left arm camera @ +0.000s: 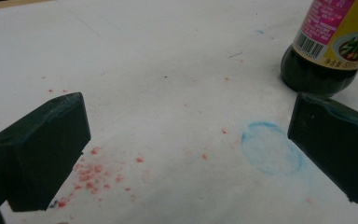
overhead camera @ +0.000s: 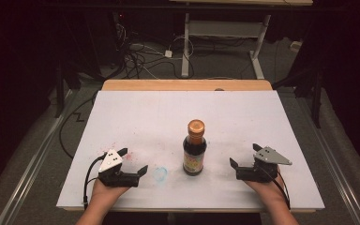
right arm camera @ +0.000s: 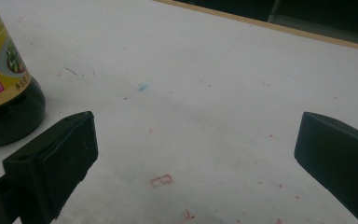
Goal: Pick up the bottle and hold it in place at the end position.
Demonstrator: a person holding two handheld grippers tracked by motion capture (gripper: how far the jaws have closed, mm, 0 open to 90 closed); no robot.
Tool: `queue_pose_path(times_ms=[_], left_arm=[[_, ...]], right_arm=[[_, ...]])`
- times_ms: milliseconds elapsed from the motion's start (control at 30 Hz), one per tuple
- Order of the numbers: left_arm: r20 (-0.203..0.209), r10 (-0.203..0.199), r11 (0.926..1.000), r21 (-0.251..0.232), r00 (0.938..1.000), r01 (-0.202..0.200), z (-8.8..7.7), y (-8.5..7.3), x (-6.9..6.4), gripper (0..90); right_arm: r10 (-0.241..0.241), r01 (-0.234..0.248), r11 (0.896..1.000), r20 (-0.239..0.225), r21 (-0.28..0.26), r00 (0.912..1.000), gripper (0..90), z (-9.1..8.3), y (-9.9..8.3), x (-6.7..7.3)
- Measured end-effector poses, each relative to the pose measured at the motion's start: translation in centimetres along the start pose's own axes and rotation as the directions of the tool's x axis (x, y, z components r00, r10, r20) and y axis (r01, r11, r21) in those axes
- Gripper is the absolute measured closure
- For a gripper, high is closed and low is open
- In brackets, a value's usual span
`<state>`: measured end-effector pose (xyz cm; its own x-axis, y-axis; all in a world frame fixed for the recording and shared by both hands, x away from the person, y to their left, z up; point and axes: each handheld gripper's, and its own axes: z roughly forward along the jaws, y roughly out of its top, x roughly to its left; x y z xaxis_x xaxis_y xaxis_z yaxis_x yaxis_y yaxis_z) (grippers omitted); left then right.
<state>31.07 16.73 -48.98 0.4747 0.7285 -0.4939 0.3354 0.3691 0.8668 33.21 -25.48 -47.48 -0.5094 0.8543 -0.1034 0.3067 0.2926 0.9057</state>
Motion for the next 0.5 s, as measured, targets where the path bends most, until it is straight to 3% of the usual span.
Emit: queue_pose_path(times_ms=[500], left_arm=[[0.023, 0.002, 1.0, 0.001, 0.9997, -0.002, -0.11, -0.02, -0.67, 0.0]], right_arm=[[0.004, -0.004, 1.0, -0.003, 0.003, 1.0, 0.1, 0.04, -0.03, -0.03]])
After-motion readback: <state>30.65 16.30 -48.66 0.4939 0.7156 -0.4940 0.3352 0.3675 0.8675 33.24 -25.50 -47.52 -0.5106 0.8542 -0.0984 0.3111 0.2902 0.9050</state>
